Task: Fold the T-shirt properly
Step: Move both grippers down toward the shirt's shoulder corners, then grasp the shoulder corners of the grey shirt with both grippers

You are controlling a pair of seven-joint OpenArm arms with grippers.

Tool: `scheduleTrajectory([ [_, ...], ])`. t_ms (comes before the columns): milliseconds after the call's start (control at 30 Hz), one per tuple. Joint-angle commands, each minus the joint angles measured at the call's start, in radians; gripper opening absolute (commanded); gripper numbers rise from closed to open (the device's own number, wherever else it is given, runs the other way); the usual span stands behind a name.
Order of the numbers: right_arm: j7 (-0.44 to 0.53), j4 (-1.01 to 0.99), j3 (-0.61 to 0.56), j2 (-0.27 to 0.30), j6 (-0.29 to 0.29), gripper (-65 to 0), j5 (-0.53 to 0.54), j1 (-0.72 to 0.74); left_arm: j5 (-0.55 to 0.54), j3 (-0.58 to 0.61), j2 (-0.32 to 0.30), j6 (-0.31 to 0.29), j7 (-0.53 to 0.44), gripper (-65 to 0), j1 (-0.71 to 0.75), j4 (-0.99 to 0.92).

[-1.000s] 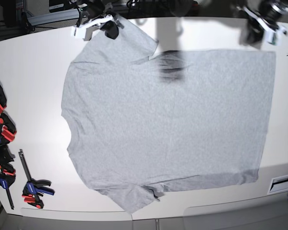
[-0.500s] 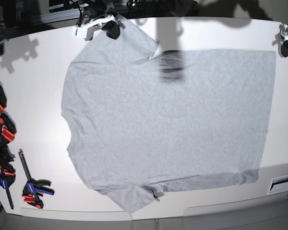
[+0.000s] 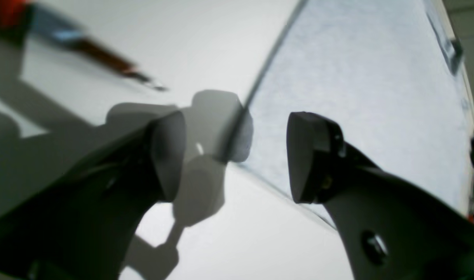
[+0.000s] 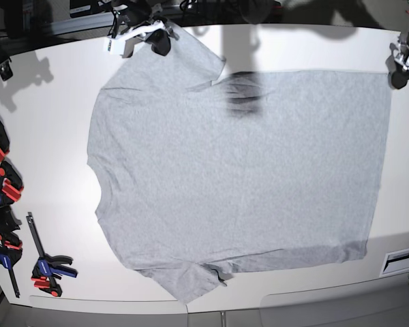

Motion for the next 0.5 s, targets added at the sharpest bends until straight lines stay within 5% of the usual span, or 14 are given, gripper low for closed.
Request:
scheduleTrajectory([
  [0,0.003,0.013,-0.002,0.000,0.011,-65.0,0.003,-0.009,-0.021,0.002,-0.026,-0.007,-0.008,-26.8,-0.002,0.010],
  [467,0.003,0.013,-0.001,-0.001,0.011,-65.0,0.003,-0.009,-0.005,0.187,-0.025,-0.007,0.002,-27.0,-0.013,0.010],
])
